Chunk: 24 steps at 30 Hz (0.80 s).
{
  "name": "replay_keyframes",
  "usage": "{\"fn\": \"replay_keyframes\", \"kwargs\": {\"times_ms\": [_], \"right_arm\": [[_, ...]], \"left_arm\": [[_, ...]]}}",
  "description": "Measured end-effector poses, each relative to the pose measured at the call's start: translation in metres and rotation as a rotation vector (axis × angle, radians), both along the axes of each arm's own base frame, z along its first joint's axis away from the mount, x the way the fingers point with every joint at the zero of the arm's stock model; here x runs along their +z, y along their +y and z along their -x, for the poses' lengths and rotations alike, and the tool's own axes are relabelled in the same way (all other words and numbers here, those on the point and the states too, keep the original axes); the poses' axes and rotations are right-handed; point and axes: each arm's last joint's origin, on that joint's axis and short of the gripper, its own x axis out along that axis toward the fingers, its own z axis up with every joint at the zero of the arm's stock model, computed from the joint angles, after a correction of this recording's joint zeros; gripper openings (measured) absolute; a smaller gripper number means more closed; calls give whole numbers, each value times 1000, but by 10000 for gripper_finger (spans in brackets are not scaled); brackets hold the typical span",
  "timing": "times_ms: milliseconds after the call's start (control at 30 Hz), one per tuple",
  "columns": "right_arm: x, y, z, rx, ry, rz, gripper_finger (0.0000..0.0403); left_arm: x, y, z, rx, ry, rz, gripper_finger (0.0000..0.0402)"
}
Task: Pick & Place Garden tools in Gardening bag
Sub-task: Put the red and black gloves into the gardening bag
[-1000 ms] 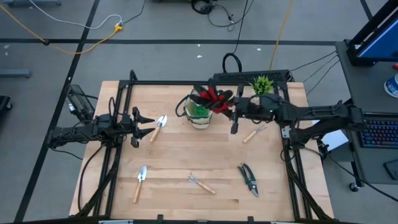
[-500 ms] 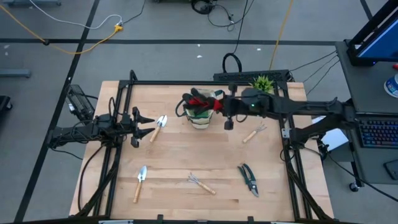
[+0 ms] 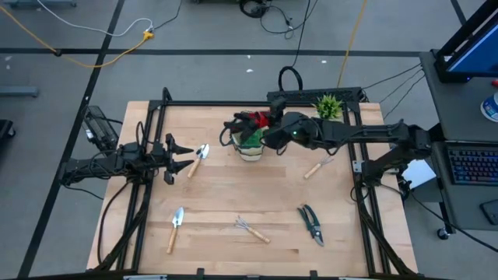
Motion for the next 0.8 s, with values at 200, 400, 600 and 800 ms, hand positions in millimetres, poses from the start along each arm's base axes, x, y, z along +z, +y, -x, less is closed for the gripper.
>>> {"fn": "replay_keyframes", "kwargs": {"times_ms": [200, 400, 600, 800], "right_arm": [[-1, -4, -14, 10, 120, 290, 55], [4, -4, -20, 60, 191, 481, 55], [4, 5, -22, 125, 288, 595, 55], [4, 27, -24, 213, 333, 679, 55]], "left_arm": [[0, 0, 0, 0, 0, 0, 200], [0, 0, 0, 1, 0, -1, 200], [1, 0, 0, -2, -12, 18, 200], [17, 0, 3, -16, -192, 90, 200]]}}
